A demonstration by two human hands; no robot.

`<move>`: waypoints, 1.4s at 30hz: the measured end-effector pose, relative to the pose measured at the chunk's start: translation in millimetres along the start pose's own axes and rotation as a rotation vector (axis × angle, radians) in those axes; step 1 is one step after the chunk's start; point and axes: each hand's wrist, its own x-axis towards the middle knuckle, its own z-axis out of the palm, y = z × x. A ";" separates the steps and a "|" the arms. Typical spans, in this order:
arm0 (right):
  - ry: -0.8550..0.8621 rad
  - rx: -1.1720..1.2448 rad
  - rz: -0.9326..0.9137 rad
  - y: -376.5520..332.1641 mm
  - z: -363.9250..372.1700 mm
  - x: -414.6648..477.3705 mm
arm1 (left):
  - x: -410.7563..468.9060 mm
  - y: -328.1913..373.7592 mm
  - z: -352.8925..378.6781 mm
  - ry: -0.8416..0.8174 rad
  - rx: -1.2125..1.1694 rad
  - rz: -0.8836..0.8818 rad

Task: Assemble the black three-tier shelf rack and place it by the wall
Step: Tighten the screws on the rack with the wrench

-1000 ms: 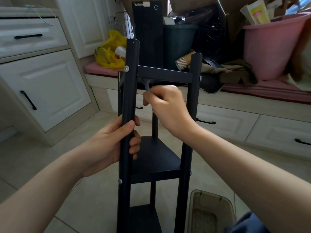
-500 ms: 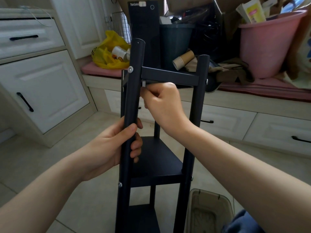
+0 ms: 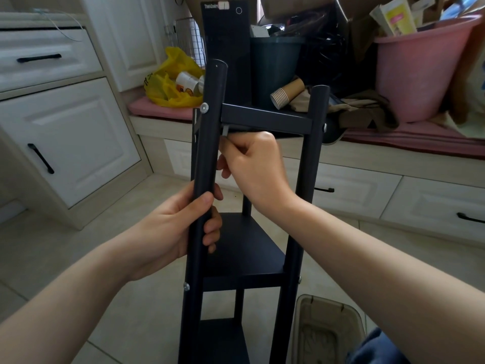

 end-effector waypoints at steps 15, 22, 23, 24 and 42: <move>0.101 0.005 -0.097 13.1 35.0 14.4 | -0.2 2.7 -7.8 0.015 0.001 -0.002; 0.022 -0.060 -0.042 11.4 29.9 10.1 | 0.3 4.1 -13.0 0.055 -0.015 -0.007; -0.002 -0.063 -0.027 11.1 27.1 8.1 | 0.3 4.0 -13.6 0.060 -0.019 -0.005; -0.026 -0.074 -0.017 10.8 23.5 5.7 | 0.6 4.1 -14.1 0.065 -0.021 -0.003; 0.091 -0.401 -0.018 2.1 -57.2 -17.2 | 6.0 5.0 -15.9 0.158 0.018 0.047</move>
